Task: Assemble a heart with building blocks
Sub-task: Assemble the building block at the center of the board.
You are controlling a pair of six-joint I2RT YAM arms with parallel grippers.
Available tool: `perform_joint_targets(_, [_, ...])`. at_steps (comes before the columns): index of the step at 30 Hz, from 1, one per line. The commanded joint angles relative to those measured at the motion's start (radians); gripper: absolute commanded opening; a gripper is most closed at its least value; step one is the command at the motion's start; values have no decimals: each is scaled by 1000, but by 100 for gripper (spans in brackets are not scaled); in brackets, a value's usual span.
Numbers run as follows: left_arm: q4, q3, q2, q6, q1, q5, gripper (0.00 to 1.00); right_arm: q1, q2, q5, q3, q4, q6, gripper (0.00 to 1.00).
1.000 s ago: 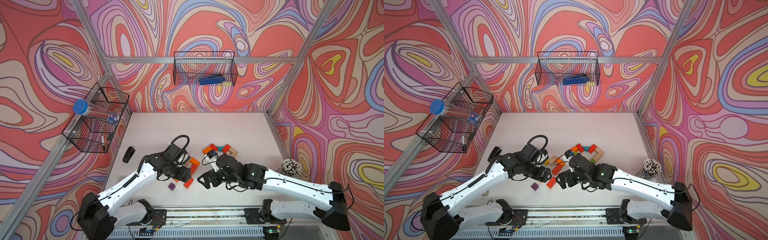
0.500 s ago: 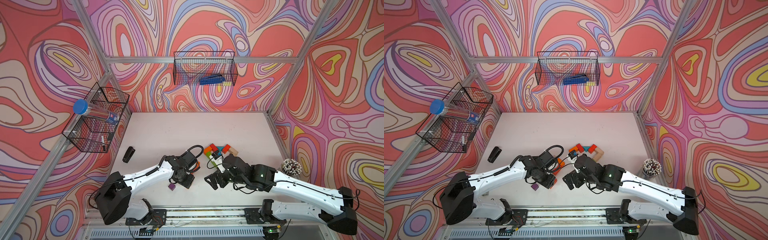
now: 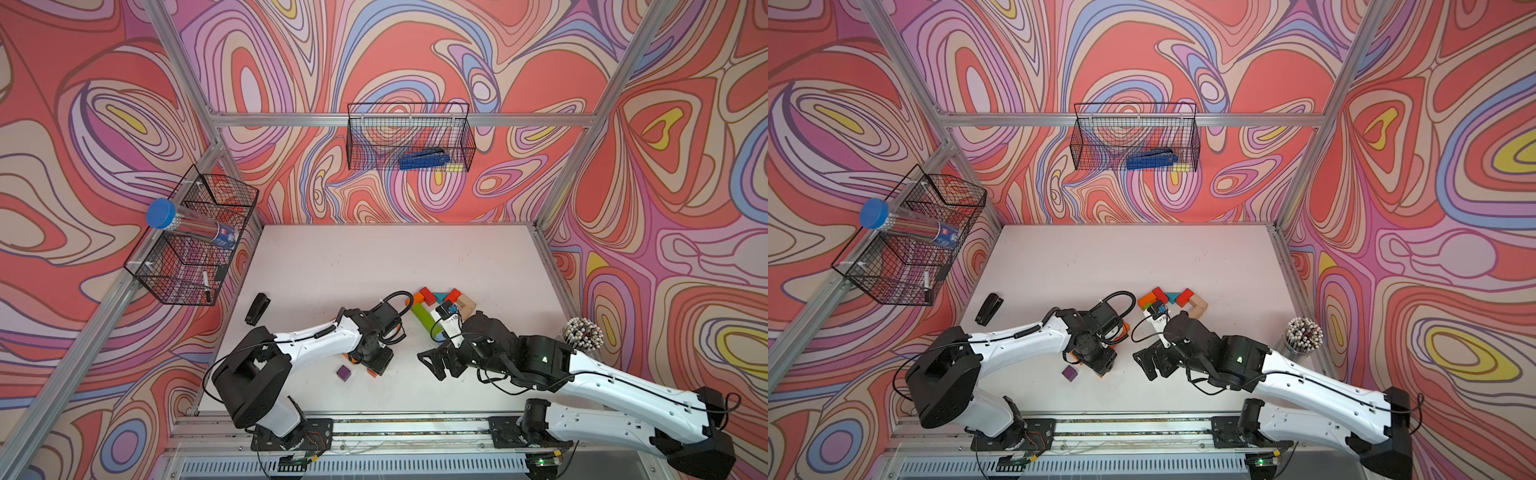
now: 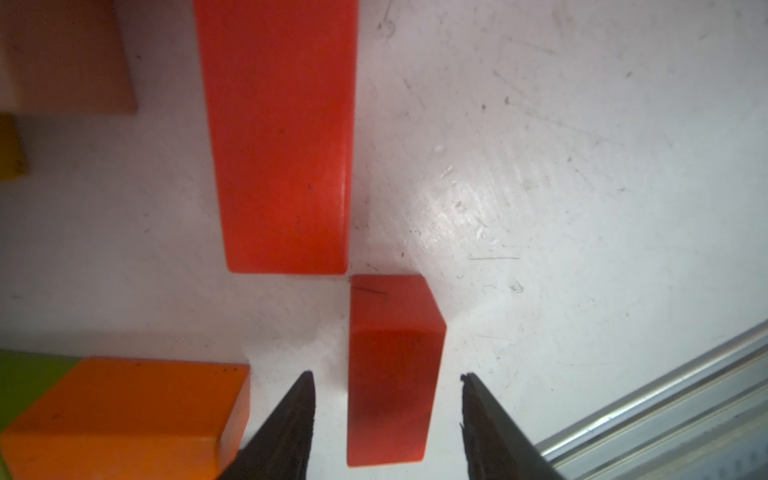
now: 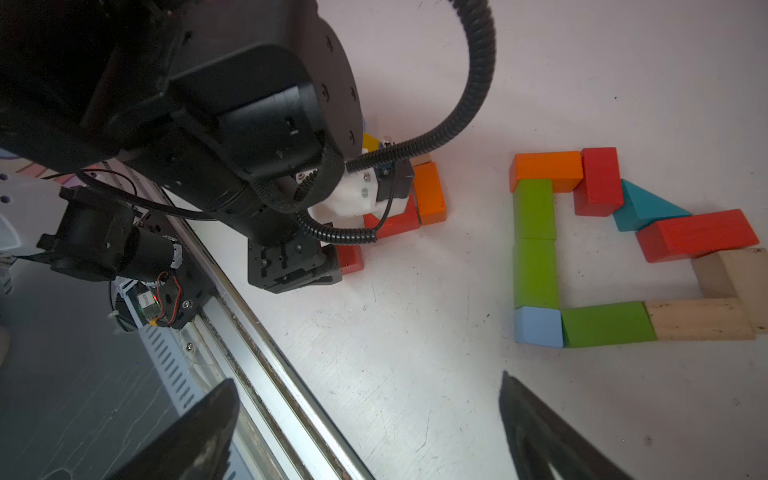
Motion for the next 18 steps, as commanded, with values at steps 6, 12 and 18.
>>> perform_joint_targets(6, [9, 35, 31, 38, -5, -15, 51, -2, -2, 54, -22, -18, -10, 97])
perform_joint_targets(12, [-11, 47, 39, 52, -6, -17, 44, -3, -14, 61, -26, -18, -8, 96])
perform_joint_targets(18, [-20, 48, 49, 51, -5, -16, 40, -2, -12, 63, -27, -19, -7, 96])
